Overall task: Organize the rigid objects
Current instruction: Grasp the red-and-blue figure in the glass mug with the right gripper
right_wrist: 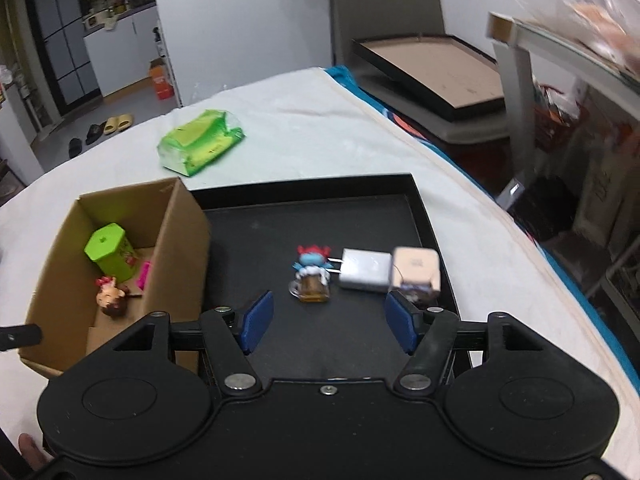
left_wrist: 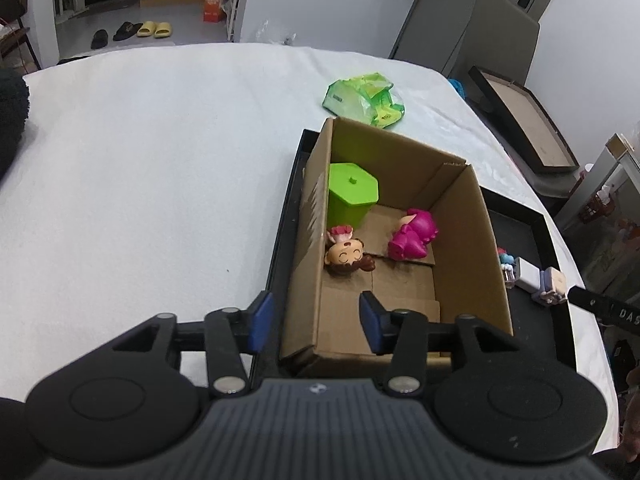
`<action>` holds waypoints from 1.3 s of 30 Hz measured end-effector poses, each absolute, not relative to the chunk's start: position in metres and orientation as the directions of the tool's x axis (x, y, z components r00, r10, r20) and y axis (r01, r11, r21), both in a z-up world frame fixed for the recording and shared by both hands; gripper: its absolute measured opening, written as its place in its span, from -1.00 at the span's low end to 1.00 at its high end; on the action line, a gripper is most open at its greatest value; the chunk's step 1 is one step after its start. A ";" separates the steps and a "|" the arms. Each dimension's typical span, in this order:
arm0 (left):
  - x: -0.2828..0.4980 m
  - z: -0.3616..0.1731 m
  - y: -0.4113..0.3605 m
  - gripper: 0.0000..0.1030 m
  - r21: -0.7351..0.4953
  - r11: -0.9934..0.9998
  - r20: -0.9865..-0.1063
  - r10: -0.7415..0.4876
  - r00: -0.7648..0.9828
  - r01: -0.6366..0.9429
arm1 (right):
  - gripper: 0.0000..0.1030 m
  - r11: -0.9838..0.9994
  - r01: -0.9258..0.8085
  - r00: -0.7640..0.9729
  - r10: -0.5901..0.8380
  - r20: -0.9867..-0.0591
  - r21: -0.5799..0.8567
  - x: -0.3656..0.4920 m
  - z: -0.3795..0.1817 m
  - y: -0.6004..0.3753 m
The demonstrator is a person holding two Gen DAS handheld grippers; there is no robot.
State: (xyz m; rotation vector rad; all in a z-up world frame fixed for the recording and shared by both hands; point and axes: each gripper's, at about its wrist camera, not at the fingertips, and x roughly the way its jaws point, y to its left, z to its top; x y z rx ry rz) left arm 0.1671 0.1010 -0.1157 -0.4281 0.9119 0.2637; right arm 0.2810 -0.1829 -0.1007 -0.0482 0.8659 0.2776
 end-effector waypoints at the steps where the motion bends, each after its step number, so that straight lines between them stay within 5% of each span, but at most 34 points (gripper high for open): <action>1: 0.167 -0.116 0.100 -0.07 -0.240 0.886 -0.808 0.044 0.587 -0.397 | 0.21 0.963 -0.259 0.615 0.221 -0.757 0.071 0.281 -0.102 -0.184; 39: 0.195 -0.115 0.059 -0.05 0.049 0.907 -0.801 0.286 0.526 -0.418 | 0.29 0.921 -0.311 0.558 0.376 -0.740 0.233 0.345 -0.199 -0.169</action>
